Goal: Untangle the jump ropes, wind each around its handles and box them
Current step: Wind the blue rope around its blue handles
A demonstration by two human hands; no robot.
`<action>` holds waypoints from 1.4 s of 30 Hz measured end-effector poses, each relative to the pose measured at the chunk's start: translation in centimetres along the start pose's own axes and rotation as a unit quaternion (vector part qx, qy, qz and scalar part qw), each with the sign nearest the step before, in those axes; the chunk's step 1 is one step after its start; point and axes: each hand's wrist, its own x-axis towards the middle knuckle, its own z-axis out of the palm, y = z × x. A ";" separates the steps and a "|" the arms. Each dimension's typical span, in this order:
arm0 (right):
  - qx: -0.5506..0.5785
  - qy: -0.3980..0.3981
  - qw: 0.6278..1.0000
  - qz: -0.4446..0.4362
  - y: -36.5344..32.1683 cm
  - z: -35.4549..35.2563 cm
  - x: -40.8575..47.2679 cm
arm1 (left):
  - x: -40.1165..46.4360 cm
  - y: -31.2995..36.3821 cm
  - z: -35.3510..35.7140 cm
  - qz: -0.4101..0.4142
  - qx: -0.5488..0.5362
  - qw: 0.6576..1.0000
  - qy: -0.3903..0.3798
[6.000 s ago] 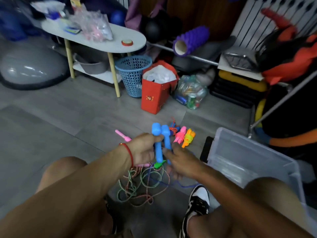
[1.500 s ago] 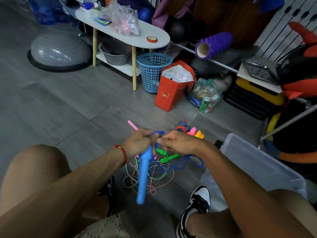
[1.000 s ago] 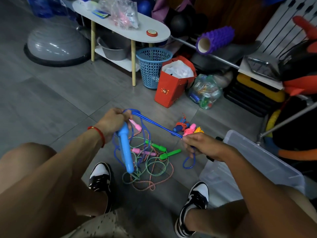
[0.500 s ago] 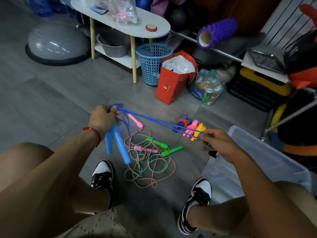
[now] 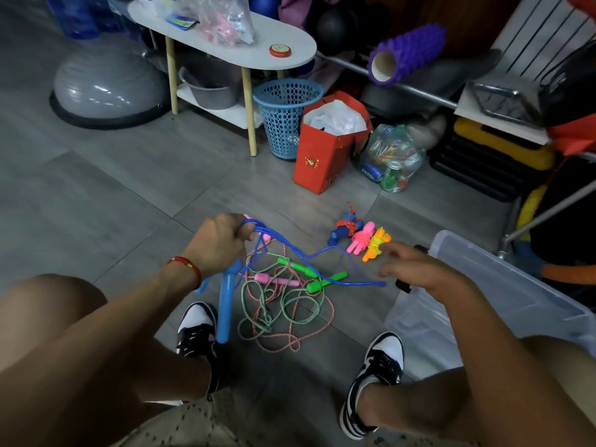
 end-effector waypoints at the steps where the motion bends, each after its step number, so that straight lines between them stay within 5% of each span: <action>1: -0.042 -0.009 0.998 -0.050 -1.3 0.8 -0.4 | -0.1 0.8 0.4 0.012 0.007 1.000 -0.016; 5: -0.040 -0.031 0.960 -0.275 -5.6 6.3 -1.8 | -0.1 4.0 1.8 0.045 0.021 0.995 -0.081; 10: -0.022 0.114 0.950 -0.289 -7.5 9.9 -1.4 | -0.3 5.3 2.0 0.021 -0.020 0.988 -0.151; 16: -0.108 0.140 0.919 -0.352 -6.8 7.8 -1.7 | -0.8 6.1 1.2 -0.023 -0.128 0.975 -0.181; 20: -0.255 0.116 0.948 -0.150 -3.9 3.8 0.0 | -0.2 6.4 -0.9 -0.039 -0.177 0.975 -0.131; 23: -0.366 0.044 0.930 -0.011 -1.3 1.6 0.1 | -0.1 7.3 -2.4 0.000 -0.172 0.971 -0.163; 26: -0.193 0.025 0.969 -0.151 -3.8 1.8 -1.1 | -0.1 8.2 -2.2 0.045 -0.132 0.970 -0.201; 29: 0.019 0.012 0.951 -0.309 -8.2 3.3 -2.9 | -0.1 9.0 -1.4 0.094 -0.079 0.962 -0.242; 33: -0.099 0.033 0.933 -0.343 -9.5 4.4 -3.5 | 0.0 8.9 -0.8 0.142 -0.006 0.957 -0.254; 42: 0.014 0.052 0.917 -0.395 -9.4 1.3 -3.8 | -1.2 8.0 -0.5 0.187 -0.087 0.955 -0.213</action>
